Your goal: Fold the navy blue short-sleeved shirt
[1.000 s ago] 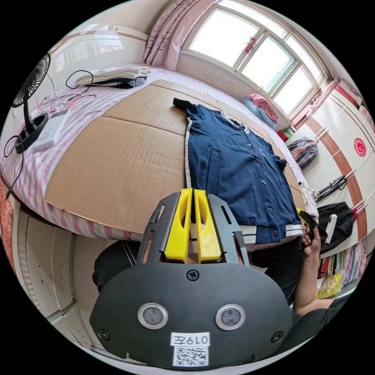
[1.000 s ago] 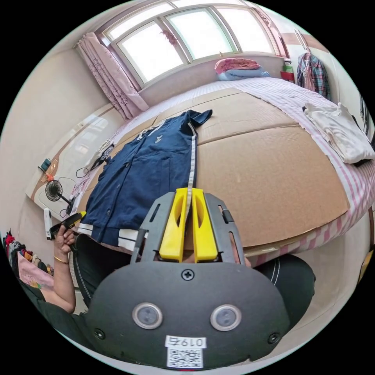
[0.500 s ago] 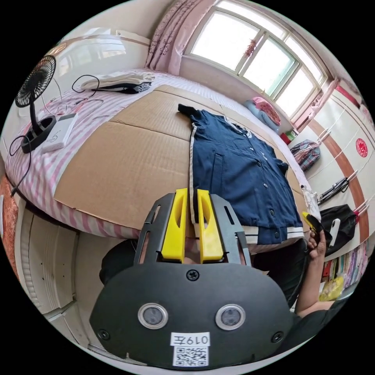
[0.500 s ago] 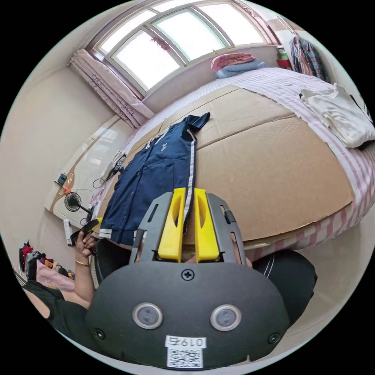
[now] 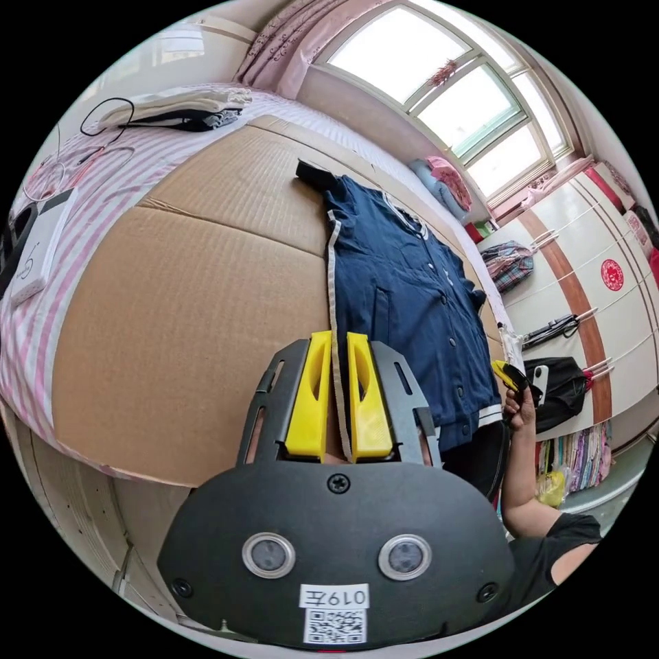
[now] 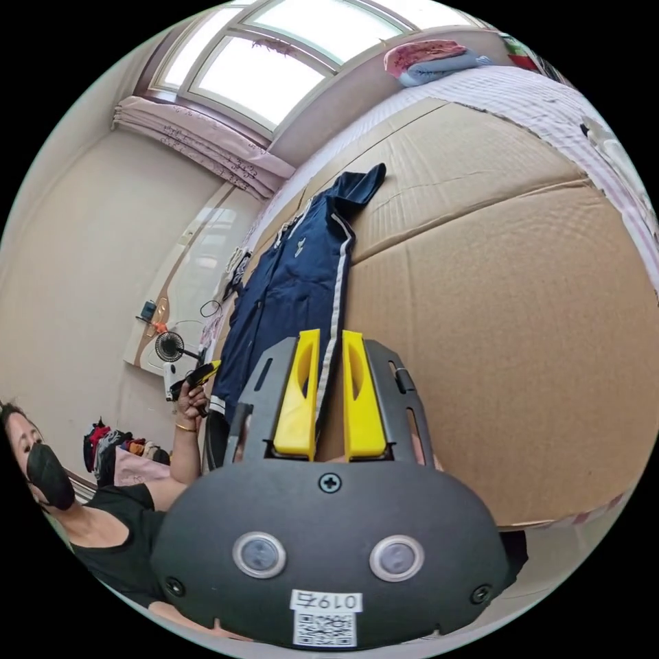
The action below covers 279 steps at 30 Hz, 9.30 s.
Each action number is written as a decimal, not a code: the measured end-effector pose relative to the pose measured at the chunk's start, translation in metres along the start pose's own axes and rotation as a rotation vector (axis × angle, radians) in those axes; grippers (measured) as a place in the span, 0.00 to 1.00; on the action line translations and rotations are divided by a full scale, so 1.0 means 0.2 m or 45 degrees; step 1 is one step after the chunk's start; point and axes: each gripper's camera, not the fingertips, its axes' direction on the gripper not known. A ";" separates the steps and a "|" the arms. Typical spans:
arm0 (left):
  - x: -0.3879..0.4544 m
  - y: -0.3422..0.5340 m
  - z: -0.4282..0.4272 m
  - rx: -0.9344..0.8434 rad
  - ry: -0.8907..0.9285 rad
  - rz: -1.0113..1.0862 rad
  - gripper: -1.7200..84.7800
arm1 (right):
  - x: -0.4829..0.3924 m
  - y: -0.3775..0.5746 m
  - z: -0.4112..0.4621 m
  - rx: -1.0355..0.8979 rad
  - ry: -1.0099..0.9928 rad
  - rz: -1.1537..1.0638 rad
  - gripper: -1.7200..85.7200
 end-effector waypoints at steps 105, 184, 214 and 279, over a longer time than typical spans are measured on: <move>0.00 -0.60 0.15 -0.229 0.111 0.087 0.05 | -1.23 0.55 0.16 -0.274 0.250 -0.165 0.02; 0.54 -2.00 0.93 -0.075 -0.431 0.380 0.03 | -1.85 -0.85 0.56 -0.212 0.699 -0.456 0.05; 0.54 -1.26 0.41 0.295 -0.173 0.260 0.03 | -1.69 -0.68 -0.03 -0.056 0.340 -0.348 0.01; -0.08 -1.96 0.61 0.010 0.010 0.049 0.08 | -1.65 -0.75 0.43 -0.189 0.467 -0.356 0.02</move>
